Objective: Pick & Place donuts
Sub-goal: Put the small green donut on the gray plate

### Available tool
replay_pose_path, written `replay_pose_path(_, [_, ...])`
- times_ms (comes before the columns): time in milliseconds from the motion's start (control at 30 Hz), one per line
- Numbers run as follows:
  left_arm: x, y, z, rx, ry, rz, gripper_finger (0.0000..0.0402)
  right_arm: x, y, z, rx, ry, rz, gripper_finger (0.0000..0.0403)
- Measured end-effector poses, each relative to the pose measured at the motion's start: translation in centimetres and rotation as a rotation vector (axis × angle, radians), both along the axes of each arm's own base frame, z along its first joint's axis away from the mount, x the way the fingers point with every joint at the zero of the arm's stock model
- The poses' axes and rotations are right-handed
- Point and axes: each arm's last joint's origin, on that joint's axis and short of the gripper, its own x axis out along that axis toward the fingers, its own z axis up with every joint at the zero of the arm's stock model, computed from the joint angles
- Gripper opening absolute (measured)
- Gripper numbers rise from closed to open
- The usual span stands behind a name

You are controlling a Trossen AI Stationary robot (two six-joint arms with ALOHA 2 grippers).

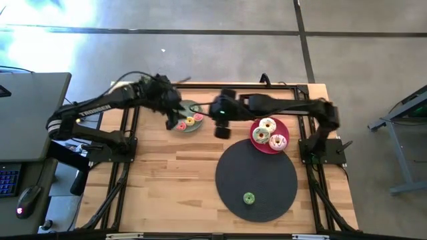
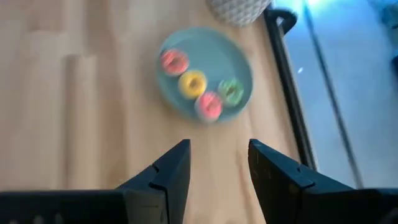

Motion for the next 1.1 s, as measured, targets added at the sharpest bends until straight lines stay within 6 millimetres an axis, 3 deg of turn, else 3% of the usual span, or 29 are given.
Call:
replay_pose_path(167, [2.3, -2.2, -3.7, -0.147, -0.155, -0.137, 0.0179, -5.2, 3.0, 3.1, 0.15, 0.078, 0.025, 0.0151])
replay_pose_path(267, [3.7, -4.1, -5.5, -0.189, -0.225, -0.201, 0.0179, -7.4, 4.7, 2.7, 0.229, 0.129, 0.037, 0.0152])
replay_pose_path(433, [6.1, -7.7, -6.9, -0.182, -0.279, -0.313, 0.0179, -10.5, 7.1, 0.7, 0.29, 0.17, 0.036, 0.0151])
replay_pose_path(600, [7.9, -10.2, -7.8, -0.121, -0.231, -0.299, 0.0179, -12.2, 9.7, -3.2, 0.435, 0.174, 0.121, 0.0152])
replay_pose_path(867, [7.9, -10.2, -8.0, -0.081, -0.201, -0.237, 0.0179, -13.7, 16.1, -11.9, 0.746, 0.188, 0.303, 0.0152])
replay_pose_path(1100, [7.9, -10.1, -7.9, -0.062, -0.209, -0.213, 0.0179, -15.7, 18.1, -16.0, 0.652, 0.107, 0.267, 0.0147])
